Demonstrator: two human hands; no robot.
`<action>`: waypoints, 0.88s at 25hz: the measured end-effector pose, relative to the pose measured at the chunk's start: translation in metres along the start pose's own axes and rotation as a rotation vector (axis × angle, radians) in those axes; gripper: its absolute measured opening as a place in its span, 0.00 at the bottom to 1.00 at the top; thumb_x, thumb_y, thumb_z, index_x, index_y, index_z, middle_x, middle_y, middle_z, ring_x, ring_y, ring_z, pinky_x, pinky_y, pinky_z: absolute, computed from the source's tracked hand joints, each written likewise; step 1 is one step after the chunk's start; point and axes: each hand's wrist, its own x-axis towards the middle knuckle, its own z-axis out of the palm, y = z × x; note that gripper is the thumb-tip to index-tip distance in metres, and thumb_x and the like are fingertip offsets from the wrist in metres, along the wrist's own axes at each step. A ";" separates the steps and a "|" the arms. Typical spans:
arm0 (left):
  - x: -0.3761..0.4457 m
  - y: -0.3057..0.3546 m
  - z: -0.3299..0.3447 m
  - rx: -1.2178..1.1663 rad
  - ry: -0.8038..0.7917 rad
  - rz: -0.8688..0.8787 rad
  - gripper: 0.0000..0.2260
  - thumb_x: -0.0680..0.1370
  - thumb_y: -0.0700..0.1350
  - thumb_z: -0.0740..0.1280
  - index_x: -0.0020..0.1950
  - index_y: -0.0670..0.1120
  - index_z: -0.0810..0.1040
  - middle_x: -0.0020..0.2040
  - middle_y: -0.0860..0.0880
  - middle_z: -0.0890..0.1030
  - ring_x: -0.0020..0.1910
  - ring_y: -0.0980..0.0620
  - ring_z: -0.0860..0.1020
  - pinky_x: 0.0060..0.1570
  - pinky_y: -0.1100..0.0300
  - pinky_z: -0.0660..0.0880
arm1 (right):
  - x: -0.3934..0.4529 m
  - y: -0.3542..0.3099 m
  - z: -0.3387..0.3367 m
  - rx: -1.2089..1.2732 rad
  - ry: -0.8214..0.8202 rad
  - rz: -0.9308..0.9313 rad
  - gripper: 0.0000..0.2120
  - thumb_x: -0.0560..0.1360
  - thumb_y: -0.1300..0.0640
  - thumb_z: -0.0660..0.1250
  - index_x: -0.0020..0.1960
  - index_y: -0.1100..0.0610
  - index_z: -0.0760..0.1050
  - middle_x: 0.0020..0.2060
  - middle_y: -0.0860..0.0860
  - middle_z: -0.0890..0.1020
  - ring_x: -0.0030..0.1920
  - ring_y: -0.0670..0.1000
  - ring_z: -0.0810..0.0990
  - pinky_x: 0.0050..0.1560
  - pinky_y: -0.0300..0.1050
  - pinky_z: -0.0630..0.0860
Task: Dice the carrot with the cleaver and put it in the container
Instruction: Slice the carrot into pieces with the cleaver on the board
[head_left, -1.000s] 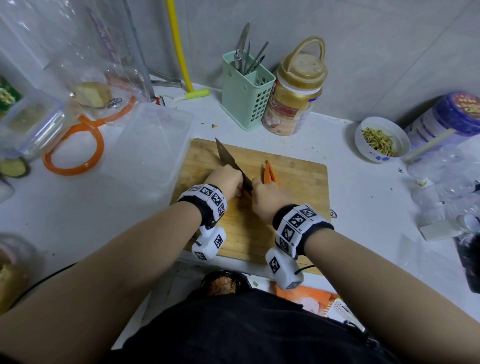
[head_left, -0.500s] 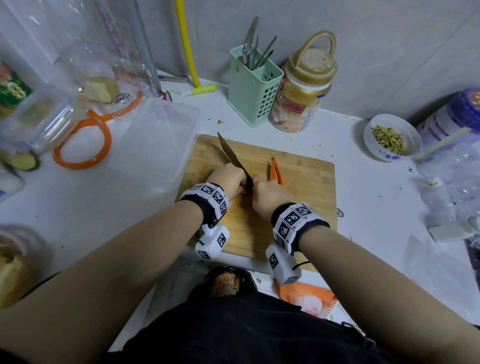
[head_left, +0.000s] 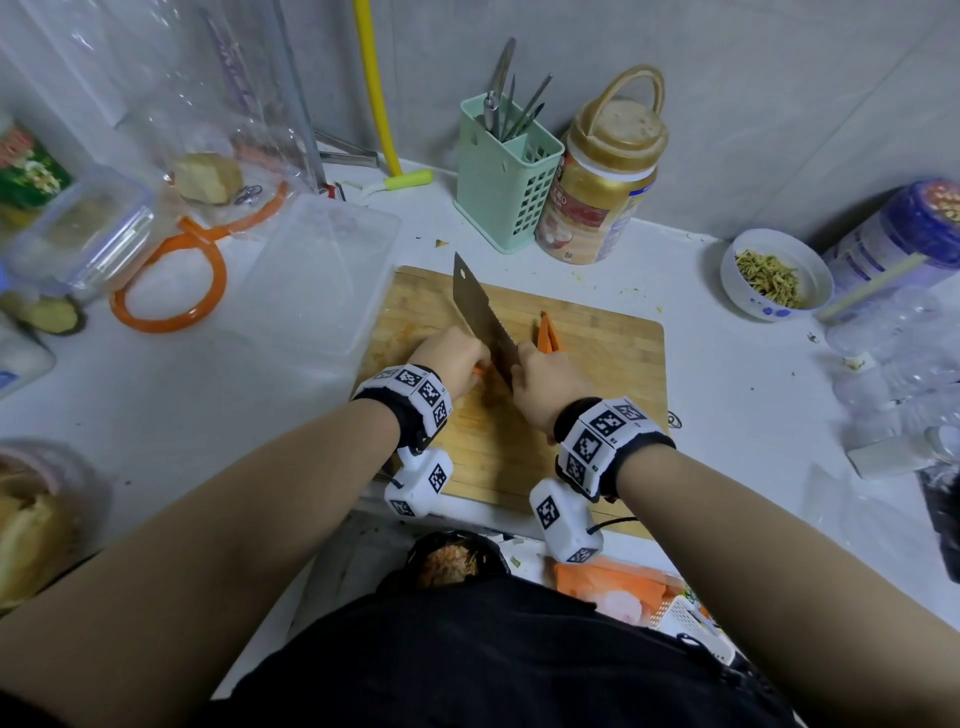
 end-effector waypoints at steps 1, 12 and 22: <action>0.001 0.000 -0.001 -0.003 -0.010 -0.008 0.11 0.78 0.42 0.67 0.59 0.49 0.82 0.52 0.45 0.83 0.51 0.45 0.80 0.52 0.51 0.78 | -0.001 -0.001 0.000 -0.022 0.001 -0.009 0.07 0.82 0.55 0.53 0.56 0.56 0.67 0.40 0.55 0.75 0.37 0.57 0.77 0.37 0.52 0.78; 0.007 -0.002 0.000 -0.002 -0.053 -0.046 0.08 0.78 0.42 0.68 0.56 0.44 0.82 0.50 0.44 0.83 0.49 0.44 0.81 0.52 0.53 0.78 | -0.007 -0.009 -0.001 -0.115 -0.021 -0.036 0.11 0.81 0.57 0.54 0.61 0.57 0.67 0.46 0.56 0.77 0.44 0.58 0.78 0.39 0.49 0.76; 0.010 0.001 -0.001 0.036 -0.070 -0.043 0.08 0.78 0.42 0.67 0.53 0.45 0.84 0.49 0.43 0.83 0.49 0.43 0.81 0.47 0.56 0.76 | -0.006 -0.010 -0.001 -0.156 -0.047 -0.056 0.10 0.80 0.58 0.55 0.60 0.57 0.67 0.39 0.52 0.73 0.39 0.55 0.76 0.36 0.49 0.75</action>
